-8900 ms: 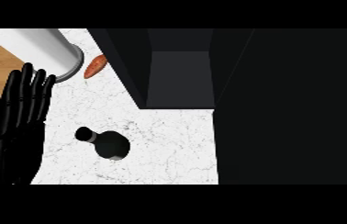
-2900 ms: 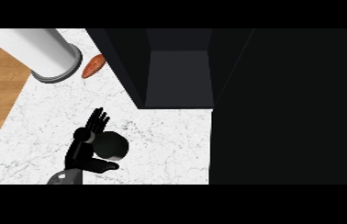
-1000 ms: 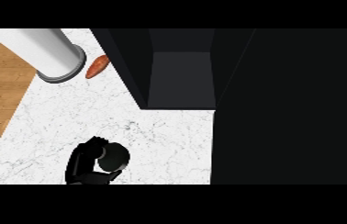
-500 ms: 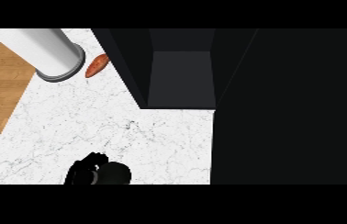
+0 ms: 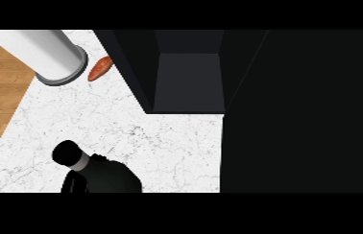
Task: Pick up the wine, place it into the cabinet and close the cabinet
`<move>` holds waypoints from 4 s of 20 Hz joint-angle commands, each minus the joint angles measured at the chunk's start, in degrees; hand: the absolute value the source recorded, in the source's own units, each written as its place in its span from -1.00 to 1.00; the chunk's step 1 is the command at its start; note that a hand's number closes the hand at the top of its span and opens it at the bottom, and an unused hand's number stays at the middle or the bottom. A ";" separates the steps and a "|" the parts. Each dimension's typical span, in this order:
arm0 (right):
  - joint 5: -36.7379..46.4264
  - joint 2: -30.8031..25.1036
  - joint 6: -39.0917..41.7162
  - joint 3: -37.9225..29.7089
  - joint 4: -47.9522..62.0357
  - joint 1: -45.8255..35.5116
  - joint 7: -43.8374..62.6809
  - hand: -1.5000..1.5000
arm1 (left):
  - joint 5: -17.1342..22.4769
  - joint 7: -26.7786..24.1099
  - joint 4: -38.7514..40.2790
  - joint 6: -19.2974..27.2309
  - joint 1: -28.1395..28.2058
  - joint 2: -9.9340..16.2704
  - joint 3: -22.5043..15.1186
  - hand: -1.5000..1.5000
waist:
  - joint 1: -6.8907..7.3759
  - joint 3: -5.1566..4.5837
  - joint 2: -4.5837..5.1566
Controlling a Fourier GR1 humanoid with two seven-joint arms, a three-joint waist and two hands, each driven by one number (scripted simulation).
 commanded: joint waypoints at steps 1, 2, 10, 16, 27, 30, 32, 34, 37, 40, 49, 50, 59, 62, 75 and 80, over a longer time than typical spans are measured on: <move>1.94 0.75 -1.92 1.73 2.10 -3.75 1.26 -1.00 | 2.06 7.27 -10.97 7.59 0.15 -0.33 -5.97 1.00 | 0.11 -0.03 0.06; 0.07 0.84 2.56 -0.12 2.47 2.98 -4.81 -1.00 | 1.10 3.84 -8.51 7.82 1.16 -0.34 -6.40 1.00 | -0.21 -0.03 0.05; 3.01 0.95 0.93 1.14 2.78 0.47 -3.25 -1.00 | 3.55 13.19 -11.01 21.25 -12.05 -0.35 -10.76 1.00 | -0.44 -0.05 0.11; -1.51 -0.74 1.38 -2.70 4.69 -1.69 -2.99 -1.00 | 0.25 16.59 -12.13 27.34 -18.55 -0.35 -11.61 1.00 | -0.38 -0.05 0.11; 1.53 0.33 1.33 -0.58 1.43 1.85 -3.62 -1.00 | -2.97 14.94 3.09 39.84 -35.55 -0.35 -15.29 1.00 | -0.71 -0.05 0.10; -0.28 0.06 1.72 -1.56 2.49 0.87 -3.98 -1.00 | -3.61 15.59 4.09 44.30 -35.82 -0.35 -20.68 1.00 | -0.64 -0.05 0.09; -1.79 -1.41 1.12 -2.68 2.23 -1.15 -1.02 -1.00 | -1.00 12.52 12.30 45.22 -41.33 -0.35 -19.82 1.00 | -0.89 -0.07 0.18; -7.76 -3.11 2.55 -5.54 -0.91 0.84 0.96 -1.00 | 1.60 10.50 15.66 45.14 -44.20 -0.35 -19.11 1.00 | -1.17 -0.07 0.18; 1.34 0.94 0.62 0.72 -1.00 1.83 -1.58 -1.00 | 4.45 8.31 17.36 47.60 -43.19 -0.35 -21.61 1.00 | -0.84 -0.07 0.14; -2.16 -1.42 2.68 -4.19 4.47 0.30 -3.88 -1.00 | 8.72 4.09 20.99 49.95 -43.63 -0.35 -24.40 1.00 | -1.01 -0.06 0.21; 3.73 1.52 -0.16 2.38 3.14 -1.76 -1.95 -1.00 | 12.88 -1.25 27.94 46.93 -42.59 -0.35 -23.45 1.00 | -0.60 -0.08 0.15; -1.62 -0.73 2.12 -2.21 1.99 1.03 -1.92 -1.00 | 15.88 -1.78 30.29 48.62 -44.52 -0.35 -25.79 1.00 | -0.96 -0.07 0.17; -1.50 0.30 1.44 -0.10 -1.05 2.35 -0.25 -1.00 | 28.05 -9.88 38.53 44.38 -49.57 -0.35 -25.06 1.00 | -1.66 -0.10 0.25; -4.13 -2.76 0.42 -5.28 5.51 -5.53 0.56 -1.00 | 29.08 -14.57 46.63 34.62 -49.52 -0.35 -21.11 1.00 | -1.38 -0.11 0.44; -1.09 -0.65 1.21 -1.31 5.05 -2.31 -1.56 -1.00 | 35.04 -11.13 53.40 34.29 -60.03 -0.35 -22.82 1.00 | -1.50 -0.09 0.33; -1.50 -0.40 1.61 -1.06 3.93 -1.27 -2.01 -1.00 | 37.73 -12.20 57.44 32.13 -62.74 -0.35 -23.16 1.00 | -1.83 -0.09 0.38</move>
